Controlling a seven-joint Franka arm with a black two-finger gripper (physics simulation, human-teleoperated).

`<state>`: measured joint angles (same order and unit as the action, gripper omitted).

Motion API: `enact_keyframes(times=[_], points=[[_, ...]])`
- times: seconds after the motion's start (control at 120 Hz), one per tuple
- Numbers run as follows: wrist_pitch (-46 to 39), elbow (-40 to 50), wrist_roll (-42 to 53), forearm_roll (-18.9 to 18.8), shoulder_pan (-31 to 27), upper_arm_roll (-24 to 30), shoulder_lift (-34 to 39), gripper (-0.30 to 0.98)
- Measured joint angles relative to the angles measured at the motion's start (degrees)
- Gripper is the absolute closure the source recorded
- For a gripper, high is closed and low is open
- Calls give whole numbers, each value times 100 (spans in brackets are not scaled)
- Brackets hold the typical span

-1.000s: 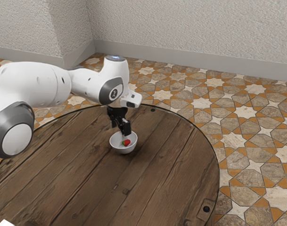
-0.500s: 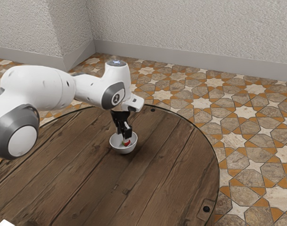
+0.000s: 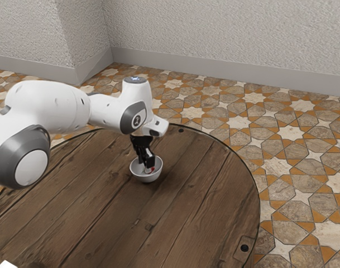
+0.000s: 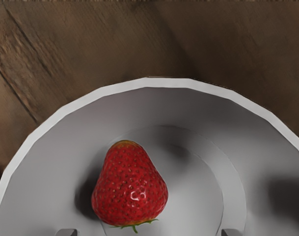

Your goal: Take strawberry from the bowl

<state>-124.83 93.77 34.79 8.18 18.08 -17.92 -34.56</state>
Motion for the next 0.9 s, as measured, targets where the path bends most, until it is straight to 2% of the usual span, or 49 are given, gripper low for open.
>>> enact_keyframes(times=[0.6,0.9], points=[[-408,38,213,266,-6,59,-158,39],[-440,47,258,274,-6,61,-161,56]])
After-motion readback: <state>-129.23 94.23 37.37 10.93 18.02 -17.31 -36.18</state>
